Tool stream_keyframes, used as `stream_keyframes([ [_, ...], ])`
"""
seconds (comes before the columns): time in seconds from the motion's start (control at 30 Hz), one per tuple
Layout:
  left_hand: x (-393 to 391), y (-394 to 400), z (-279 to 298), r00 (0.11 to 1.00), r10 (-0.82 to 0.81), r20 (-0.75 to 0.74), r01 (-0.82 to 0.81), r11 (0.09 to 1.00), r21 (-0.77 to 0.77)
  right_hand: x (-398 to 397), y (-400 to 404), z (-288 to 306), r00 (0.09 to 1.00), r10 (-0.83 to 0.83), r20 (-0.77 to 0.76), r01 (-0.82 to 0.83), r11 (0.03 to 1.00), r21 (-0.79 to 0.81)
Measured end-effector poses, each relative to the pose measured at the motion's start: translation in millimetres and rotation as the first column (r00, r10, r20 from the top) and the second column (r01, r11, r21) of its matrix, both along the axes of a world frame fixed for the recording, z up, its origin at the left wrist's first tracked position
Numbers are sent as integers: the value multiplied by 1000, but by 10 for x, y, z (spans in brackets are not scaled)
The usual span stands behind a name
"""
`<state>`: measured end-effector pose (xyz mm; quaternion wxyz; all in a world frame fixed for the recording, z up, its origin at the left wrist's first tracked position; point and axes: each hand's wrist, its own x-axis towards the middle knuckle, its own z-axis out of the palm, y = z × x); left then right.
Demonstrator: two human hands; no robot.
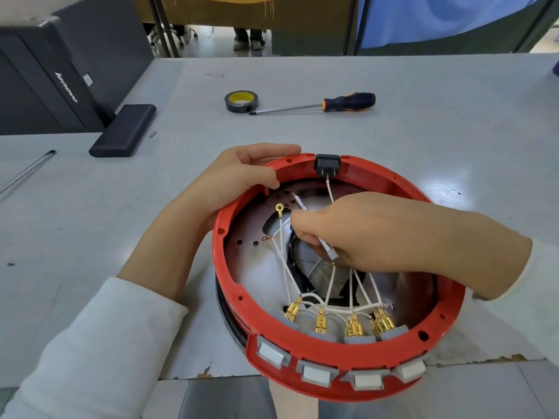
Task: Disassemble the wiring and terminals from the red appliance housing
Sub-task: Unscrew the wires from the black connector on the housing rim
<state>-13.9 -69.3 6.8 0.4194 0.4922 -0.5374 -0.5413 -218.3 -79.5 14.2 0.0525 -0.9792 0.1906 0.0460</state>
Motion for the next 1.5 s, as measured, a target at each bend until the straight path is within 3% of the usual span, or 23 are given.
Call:
stream_keyframes([
  [0.1,0,-2,-6,1000,7,-17,-7,1000,13,2,8,96,999,32,22,-31,998,-46],
  [0.3,14,-29,-9,999,3,-33,-2,1000,16,-136,-12,352,940,109,324,-68,989,-134],
  [0.47,76,-31,-3,1000,13,-12,-13,1000,11,-246,-121,432,922,-21,386,83,986,-145],
  [0.57,157,-42,13,997,74,9,-74,997,4,-347,-258,511,842,-244,482,266,964,24],
  [0.7,190,-55,16,994,107,2,-107,994,1,-364,-492,506,574,-492,655,360,869,339],
  [0.77,188,-68,11,994,107,13,-107,994,0,-277,-656,432,458,-583,671,376,811,449],
  [0.87,193,-115,26,995,100,7,-100,995,13,-56,-954,293,382,-704,598,396,710,583],
  [1.0,197,-158,23,997,70,-24,-69,997,26,192,-1374,40,393,-779,488,468,627,623],
  [1.2,245,-204,-58,999,42,-27,-42,999,-1,327,-1811,-238,481,-761,436,632,645,428],
  [1.37,260,-212,-63,999,33,-18,-33,999,-13,355,-1924,-356,381,-771,511,557,632,538],
  [1.5,254,-202,-54,999,35,-9,-35,999,-27,295,-1905,-358,371,-765,527,545,638,544],
])
